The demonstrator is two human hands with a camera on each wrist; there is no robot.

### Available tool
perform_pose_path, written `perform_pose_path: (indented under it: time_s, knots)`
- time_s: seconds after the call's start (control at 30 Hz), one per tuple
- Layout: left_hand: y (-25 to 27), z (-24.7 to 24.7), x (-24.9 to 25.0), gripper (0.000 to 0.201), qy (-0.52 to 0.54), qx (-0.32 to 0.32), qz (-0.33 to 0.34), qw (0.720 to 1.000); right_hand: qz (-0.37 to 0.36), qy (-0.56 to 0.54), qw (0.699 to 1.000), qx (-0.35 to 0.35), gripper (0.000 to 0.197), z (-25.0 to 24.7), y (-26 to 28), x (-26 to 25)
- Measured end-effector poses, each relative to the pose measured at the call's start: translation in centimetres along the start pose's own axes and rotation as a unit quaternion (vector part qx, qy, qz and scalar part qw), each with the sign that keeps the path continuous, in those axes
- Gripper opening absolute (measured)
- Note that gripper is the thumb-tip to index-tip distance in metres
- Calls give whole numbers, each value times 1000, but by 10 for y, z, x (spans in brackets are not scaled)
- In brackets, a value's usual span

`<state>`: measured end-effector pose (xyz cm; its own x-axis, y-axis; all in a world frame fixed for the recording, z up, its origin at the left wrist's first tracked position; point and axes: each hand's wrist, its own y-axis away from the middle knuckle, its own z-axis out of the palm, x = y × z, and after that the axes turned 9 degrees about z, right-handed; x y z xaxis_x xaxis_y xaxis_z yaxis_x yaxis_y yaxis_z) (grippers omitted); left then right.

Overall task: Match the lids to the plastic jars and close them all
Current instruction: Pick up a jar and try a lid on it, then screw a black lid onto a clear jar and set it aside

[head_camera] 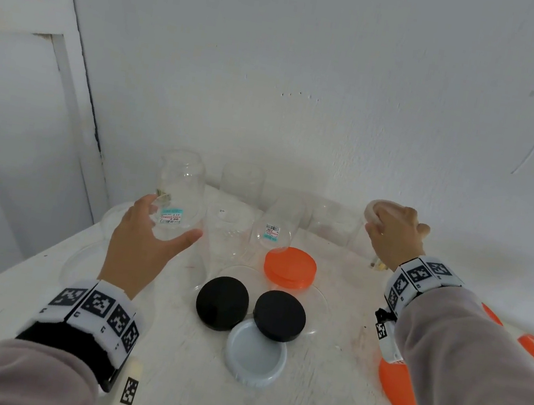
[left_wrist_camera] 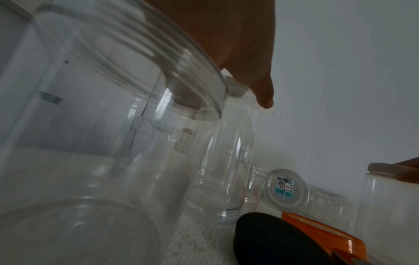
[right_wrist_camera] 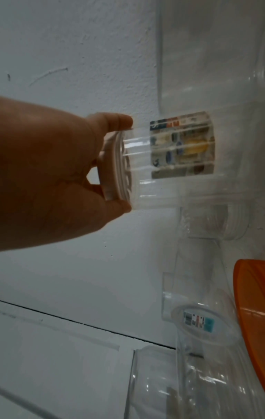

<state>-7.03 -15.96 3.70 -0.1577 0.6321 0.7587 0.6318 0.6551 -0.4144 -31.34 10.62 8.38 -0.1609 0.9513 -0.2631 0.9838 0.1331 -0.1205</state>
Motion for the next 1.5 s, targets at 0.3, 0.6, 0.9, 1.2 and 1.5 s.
perform_pose_path:
  time_s: [0.3, 0.6, 0.9, 1.2, 1.5]
  knots:
    - [-2, -1, -3, 91, 9, 7, -5, 1000, 54, 30, 997, 49, 29, 3, -11, -9]
    - [-1, -2, -1, 89, 43, 22, -19, 999, -216, 67, 973, 43, 47, 24, 30, -29]
    - [2, -6, 7, 81, 53, 13, -8, 998, -199, 149, 918, -308, 92, 74, 102, -48]
    - [3, -6, 19, 85, 63, -15, 23, 998, -187, 94, 947, -244, 83, 64, 119, -27]
    - [22, 12, 65, 72, 70, -136, 66, 986, -127, 0, 966, -225, 85, 32, 120, 37]
